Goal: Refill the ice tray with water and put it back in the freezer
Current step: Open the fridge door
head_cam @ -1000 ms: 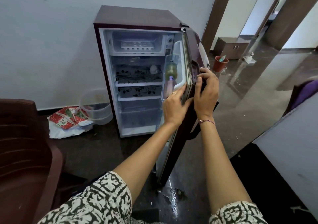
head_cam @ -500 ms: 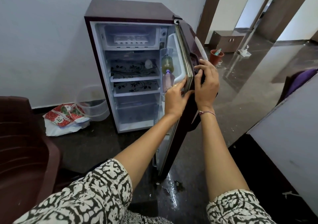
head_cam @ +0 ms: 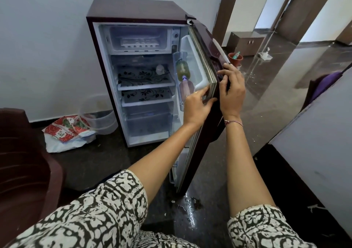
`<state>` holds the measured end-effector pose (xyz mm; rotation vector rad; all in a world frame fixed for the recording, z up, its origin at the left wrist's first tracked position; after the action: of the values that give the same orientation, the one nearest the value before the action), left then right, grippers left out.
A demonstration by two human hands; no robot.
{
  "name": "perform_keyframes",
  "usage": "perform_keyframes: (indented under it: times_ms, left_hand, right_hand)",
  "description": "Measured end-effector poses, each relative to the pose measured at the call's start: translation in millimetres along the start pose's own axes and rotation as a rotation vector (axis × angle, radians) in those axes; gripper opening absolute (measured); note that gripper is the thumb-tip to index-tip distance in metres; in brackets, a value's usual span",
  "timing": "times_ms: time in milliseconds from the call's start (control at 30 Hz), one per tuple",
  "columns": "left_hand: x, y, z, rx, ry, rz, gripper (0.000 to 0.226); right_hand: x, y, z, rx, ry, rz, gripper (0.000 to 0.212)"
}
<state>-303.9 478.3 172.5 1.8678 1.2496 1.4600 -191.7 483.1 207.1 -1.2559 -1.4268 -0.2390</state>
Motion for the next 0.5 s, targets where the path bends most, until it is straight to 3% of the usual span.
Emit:
perform_keyframes:
  times_ms: [333, 500]
  left_hand:
    - [-6.3, -27.6, -43.2, 0.217, 0.178, -0.017, 0.039]
    - [2.7, -46.8, -58.7, 0.324, 0.161, 0.003, 0.044]
  right_hand:
    - [-4.1, -15.0, -9.8, -0.100, 0.056, 0.013, 0.032]
    - [-19.9, -45.3, 11.6, -0.112, 0.043, -0.126, 0.035]
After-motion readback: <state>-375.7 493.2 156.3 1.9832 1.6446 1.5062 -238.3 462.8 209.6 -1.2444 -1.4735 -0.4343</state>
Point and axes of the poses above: each hand's wrist, its own x-axis towards the middle knuckle, its own z-axis out of the palm, y = z × x, the point moved 3 cm from there along x, towards the middle knuckle
